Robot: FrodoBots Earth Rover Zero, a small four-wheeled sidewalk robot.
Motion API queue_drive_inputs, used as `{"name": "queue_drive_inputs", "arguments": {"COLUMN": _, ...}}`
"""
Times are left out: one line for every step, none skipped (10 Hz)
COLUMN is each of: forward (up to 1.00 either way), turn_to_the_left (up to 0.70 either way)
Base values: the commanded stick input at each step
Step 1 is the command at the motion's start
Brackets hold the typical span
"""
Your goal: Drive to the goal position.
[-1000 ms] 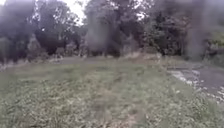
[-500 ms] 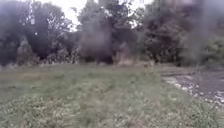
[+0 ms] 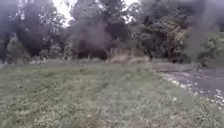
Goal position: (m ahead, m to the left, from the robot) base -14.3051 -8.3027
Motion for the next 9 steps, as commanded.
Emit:
{"name": "queue_drive_inputs", "arguments": {"forward": 0.45, "turn_to_the_left": -0.27}}
{"name": "queue_drive_inputs", "arguments": {"forward": 0.45, "turn_to_the_left": -0.27}}
{"name": "queue_drive_inputs", "arguments": {"forward": 0.45, "turn_to_the_left": -0.27}}
{"name": "queue_drive_inputs", "arguments": {"forward": 0.45, "turn_to_the_left": -0.27}}
{"name": "queue_drive_inputs", "arguments": {"forward": 0.45, "turn_to_the_left": -0.27}}
{"name": "queue_drive_inputs", "arguments": {"forward": 0.45, "turn_to_the_left": -0.27}}
{"name": "queue_drive_inputs", "arguments": {"forward": 0.45, "turn_to_the_left": -0.27}}
{"name": "queue_drive_inputs", "arguments": {"forward": 0.45, "turn_to_the_left": -0.27}}
{"name": "queue_drive_inputs", "arguments": {"forward": 0.45, "turn_to_the_left": -0.27}}
